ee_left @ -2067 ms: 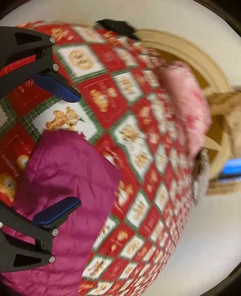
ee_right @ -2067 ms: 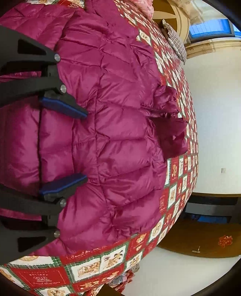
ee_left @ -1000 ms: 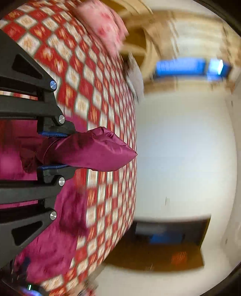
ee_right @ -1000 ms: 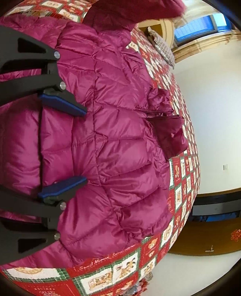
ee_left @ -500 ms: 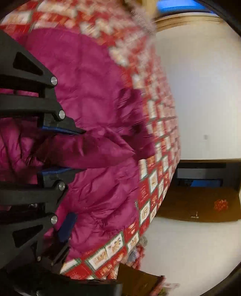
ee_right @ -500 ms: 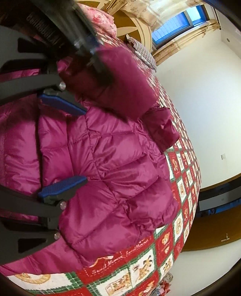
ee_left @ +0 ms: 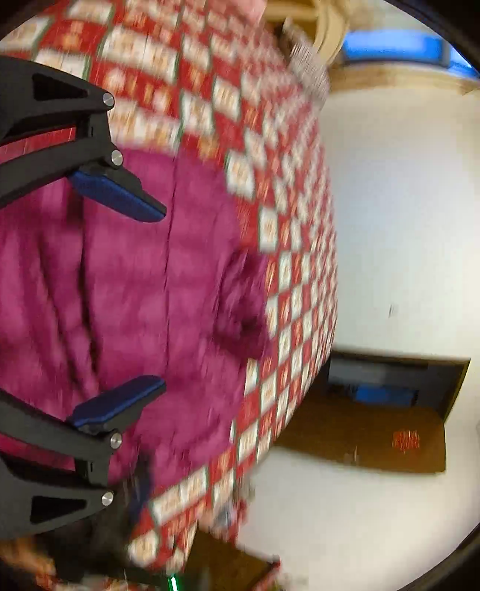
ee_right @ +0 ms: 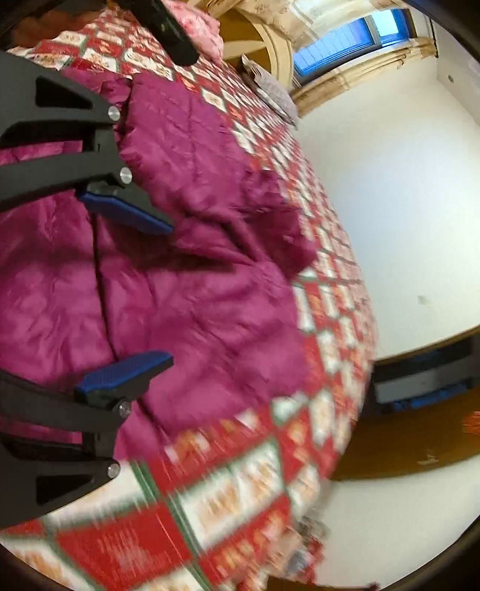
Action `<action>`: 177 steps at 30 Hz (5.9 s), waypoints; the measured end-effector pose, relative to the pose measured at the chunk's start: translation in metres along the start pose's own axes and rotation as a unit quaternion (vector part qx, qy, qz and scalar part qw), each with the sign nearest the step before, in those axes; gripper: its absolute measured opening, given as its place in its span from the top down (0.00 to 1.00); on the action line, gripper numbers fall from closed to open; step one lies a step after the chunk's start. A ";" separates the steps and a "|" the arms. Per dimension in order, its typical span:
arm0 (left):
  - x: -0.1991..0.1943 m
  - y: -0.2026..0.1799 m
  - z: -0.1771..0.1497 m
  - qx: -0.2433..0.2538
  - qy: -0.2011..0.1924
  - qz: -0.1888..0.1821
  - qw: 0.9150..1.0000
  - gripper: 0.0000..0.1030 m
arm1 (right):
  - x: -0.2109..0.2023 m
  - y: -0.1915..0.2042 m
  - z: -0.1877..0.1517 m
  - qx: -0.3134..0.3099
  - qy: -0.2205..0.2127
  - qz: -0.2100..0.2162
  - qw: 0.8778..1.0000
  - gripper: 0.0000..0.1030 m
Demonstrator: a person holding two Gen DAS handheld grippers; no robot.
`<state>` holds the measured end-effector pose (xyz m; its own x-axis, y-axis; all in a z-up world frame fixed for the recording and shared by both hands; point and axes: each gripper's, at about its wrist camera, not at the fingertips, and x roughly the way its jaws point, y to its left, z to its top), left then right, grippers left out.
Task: Fold large clothes
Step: 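Fold the held sleeve over the jacket body with the left tool, then open, then move both tools to the jacket hem, then close the right tool on the hem while the left tool grasps the hem beside it, then lift the hem with both tools and fold it toward the collar, then open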
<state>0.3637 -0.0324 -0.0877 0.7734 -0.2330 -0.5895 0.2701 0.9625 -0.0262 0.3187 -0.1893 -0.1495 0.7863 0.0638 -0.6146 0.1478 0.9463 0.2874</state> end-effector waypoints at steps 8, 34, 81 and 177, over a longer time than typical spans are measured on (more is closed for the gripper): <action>0.039 0.025 0.010 0.016 0.018 0.151 0.988 0.17 | 0.001 0.065 0.048 -0.095 -0.014 0.032 0.995 0.48; 0.142 0.075 -0.027 -0.031 0.097 0.209 0.973 0.15 | 0.098 0.062 0.003 -0.161 0.079 -0.039 0.983 0.60; 0.109 0.075 0.088 -0.098 0.017 0.082 0.992 0.15 | 0.162 0.001 0.079 -0.038 0.058 -0.069 0.995 0.89; 0.243 0.048 0.037 -0.074 0.109 0.178 0.975 0.20 | 0.184 0.038 0.104 -0.114 0.084 -0.084 0.986 0.60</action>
<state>0.5861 -0.0482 -0.2026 0.6592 0.1388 -0.7390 -0.0910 0.9903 0.1048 0.5318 -0.1741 -0.1756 0.6490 -0.0668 -0.7578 0.1134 0.9935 0.0095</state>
